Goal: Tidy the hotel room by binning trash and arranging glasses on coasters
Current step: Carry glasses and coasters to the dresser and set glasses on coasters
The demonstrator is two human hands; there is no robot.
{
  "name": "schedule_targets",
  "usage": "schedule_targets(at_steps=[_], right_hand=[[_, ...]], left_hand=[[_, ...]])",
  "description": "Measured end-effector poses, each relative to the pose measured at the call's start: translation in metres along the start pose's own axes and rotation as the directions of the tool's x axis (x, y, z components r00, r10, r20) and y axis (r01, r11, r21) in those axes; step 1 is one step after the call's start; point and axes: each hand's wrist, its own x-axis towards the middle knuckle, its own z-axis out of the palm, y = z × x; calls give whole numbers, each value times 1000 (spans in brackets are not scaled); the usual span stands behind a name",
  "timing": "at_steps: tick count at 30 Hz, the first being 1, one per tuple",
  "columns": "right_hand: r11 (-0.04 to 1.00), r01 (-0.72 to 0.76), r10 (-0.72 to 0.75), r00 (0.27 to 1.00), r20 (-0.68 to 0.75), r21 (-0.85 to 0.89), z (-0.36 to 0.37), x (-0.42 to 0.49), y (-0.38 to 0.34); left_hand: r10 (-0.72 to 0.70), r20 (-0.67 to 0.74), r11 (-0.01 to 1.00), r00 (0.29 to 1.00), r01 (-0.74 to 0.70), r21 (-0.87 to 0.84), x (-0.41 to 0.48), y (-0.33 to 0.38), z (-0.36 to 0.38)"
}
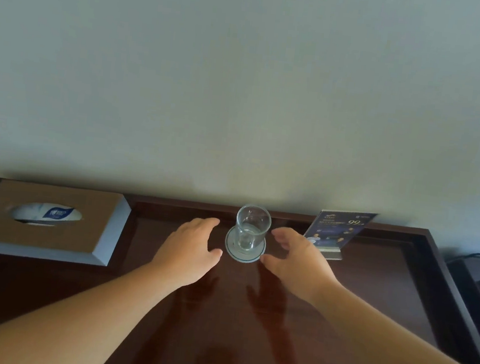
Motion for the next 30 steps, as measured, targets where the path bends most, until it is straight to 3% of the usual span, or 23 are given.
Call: schedule_targets(at_steps=[10, 15, 19, 30], right_hand=[[989, 135, -142, 983, -117, -66, -65, -61, -56], [969, 145, -182, 966, -182, -199, -81, -108, -91], [955, 109, -187, 942, -279, -274, -82, -153, -120], [954, -104, -56, 861, -506, -281, -58, -299, -152]], left_hand=[[127, -74, 991, 989, -124, 51, -57, 31, -68], [211, 22, 953, 977, -211, 217, -82, 45, -100], [301, 36, 914, 953, -299, 274, -109, 53, -124], [592, 41, 784, 805, -587, 200, -202, 68, -131]])
